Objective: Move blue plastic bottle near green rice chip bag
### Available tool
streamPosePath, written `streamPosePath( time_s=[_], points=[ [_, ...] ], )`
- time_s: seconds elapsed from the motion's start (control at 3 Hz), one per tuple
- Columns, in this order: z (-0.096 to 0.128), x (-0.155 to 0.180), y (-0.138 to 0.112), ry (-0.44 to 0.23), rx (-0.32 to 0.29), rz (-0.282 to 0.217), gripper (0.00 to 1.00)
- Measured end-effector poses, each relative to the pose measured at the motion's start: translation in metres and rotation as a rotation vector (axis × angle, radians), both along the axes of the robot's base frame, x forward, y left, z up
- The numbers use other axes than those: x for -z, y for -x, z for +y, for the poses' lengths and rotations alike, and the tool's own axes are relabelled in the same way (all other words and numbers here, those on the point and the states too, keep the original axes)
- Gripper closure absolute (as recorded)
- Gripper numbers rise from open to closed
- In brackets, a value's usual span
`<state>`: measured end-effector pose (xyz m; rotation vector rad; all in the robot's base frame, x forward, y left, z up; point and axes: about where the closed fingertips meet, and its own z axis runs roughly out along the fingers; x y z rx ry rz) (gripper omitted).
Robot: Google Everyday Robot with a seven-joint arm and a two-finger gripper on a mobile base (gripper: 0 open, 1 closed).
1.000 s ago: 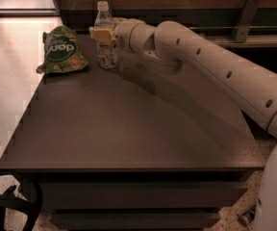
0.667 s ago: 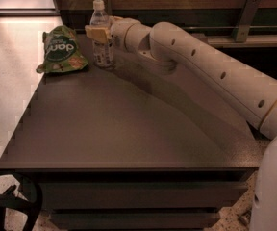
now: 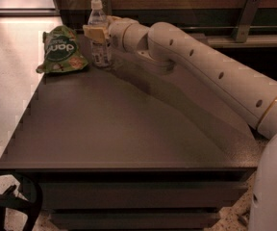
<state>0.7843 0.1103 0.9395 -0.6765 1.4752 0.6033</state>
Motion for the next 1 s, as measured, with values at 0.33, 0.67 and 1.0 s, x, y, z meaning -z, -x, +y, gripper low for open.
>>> streamPosePath(
  time_s=[0.33, 0.67, 1.0],
  points=[
    [0.0023, -0.0002, 0.0005, 0.000, -0.003, 0.000, 0.33],
    [0.0048, -0.0004, 0.0012, -0.001, -0.007, 0.000, 0.09],
    [0.0068, -0.0005, 0.0017, -0.001, -0.009, 0.000, 0.00]
  ],
)
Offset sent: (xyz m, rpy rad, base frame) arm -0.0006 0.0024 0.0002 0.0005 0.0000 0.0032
